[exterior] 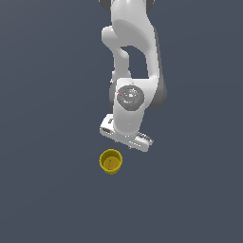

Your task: Pick up the object and move it to a goal position.

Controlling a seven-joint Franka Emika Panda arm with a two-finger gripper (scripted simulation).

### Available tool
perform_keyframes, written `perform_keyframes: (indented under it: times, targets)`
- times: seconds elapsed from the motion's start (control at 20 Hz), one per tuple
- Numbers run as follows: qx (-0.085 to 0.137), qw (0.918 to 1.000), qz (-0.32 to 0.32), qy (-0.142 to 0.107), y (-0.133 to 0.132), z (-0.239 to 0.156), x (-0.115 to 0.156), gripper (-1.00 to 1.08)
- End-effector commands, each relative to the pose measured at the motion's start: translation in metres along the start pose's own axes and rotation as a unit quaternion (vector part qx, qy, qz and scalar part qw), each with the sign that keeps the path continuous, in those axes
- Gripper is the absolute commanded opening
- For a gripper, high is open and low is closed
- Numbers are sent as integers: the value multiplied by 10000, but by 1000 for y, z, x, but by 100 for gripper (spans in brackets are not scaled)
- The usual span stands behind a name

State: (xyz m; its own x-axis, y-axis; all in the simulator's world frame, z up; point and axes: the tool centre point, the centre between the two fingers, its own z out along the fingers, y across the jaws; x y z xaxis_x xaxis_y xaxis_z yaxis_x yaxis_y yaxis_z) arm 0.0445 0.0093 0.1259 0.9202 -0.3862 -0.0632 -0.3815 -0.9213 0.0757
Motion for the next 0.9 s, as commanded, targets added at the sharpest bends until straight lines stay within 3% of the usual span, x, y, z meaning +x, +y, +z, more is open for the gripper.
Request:
perform_keyframes:
  times: [0.0, 0.35, 0.85]
  targets:
    - [-64, 9994, 328, -42, -4, 5, 9, 28]
    - [-216, 9930, 1153, -155, -11, 18, 34, 28]
    - [-391, 9760, 2124, -294, -13, 34, 65, 28]
